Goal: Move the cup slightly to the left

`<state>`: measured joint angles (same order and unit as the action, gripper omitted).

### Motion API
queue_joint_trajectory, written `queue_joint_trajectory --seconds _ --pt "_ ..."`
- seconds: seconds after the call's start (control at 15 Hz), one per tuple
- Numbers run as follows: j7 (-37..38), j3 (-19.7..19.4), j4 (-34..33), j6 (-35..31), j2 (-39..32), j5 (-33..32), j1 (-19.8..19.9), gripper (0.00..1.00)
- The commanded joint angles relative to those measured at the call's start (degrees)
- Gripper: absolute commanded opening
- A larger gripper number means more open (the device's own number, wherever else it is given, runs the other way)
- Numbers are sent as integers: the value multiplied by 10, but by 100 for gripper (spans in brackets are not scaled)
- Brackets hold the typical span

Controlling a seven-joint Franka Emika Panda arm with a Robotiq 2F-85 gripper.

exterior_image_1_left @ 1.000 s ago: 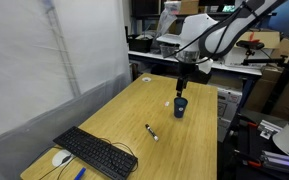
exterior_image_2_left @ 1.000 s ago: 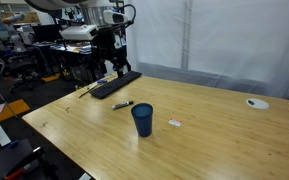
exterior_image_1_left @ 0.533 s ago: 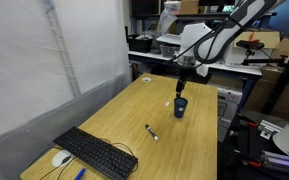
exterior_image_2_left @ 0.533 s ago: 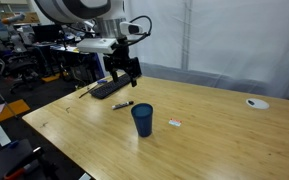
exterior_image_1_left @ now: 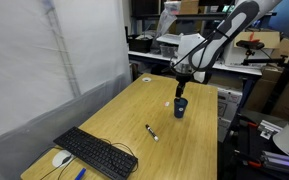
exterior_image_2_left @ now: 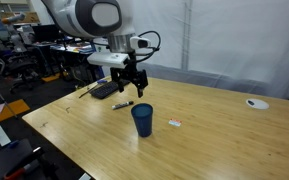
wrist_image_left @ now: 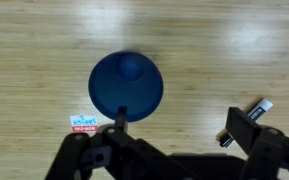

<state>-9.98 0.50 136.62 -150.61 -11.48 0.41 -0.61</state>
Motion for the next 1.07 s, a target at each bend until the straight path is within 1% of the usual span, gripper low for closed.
queue_joint_trajectory --seconds 0.0,0.4,1.0 --pt "-14 7 -12 -23 -28 5 11 100" --pt "-17 11 -11 -49 -61 7 21 100" --pt "-12 14 -14 -59 -98 1 24 100"
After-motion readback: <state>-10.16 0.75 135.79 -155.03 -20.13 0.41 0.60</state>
